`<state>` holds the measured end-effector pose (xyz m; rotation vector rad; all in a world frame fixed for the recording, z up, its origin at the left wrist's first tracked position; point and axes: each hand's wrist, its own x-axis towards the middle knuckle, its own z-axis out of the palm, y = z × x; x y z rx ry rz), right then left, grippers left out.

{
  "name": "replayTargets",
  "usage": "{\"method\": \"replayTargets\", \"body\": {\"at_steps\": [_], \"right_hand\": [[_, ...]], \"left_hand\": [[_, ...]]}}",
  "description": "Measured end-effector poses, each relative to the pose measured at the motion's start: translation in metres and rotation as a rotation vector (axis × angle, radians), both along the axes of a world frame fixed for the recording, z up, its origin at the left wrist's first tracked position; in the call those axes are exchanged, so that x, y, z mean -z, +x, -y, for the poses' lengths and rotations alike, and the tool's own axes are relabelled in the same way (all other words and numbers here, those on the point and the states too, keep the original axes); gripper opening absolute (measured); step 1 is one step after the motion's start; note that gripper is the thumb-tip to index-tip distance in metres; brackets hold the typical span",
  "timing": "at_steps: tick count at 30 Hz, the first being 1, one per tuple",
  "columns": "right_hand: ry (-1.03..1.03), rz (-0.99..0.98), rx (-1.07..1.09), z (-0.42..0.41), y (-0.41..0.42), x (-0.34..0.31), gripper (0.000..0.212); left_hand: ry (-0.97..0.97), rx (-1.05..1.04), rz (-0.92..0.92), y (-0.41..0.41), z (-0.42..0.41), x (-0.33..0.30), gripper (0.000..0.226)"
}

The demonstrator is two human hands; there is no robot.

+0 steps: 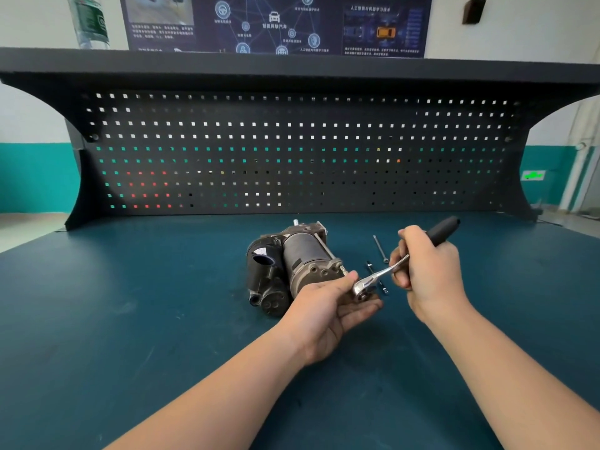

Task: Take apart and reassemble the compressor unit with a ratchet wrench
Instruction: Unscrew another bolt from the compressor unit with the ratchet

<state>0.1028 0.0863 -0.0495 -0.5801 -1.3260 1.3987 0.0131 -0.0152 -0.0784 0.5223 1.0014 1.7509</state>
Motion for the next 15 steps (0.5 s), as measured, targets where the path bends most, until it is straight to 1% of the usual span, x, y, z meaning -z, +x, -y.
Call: {"method": "replayTargets", "body": {"at_steps": [7, 11, 15], "right_hand": [[0.011, 0.012, -0.013, -0.0015, -0.001, 0.002, 0.031], [0.023, 0.042, 0.026, -0.0024, -0.0015, 0.0013, 0.035], [0.056, 0.029, 0.087, -0.0021, -0.0009, 0.0005, 0.035]], "left_hand": [[-0.009, -0.004, 0.013, -0.0024, -0.0013, 0.0018, 0.02], [-0.016, -0.008, 0.022, -0.0021, -0.0016, -0.0003, 0.022], [-0.032, -0.026, 0.064, 0.0028, -0.0026, -0.0061, 0.023]]}}
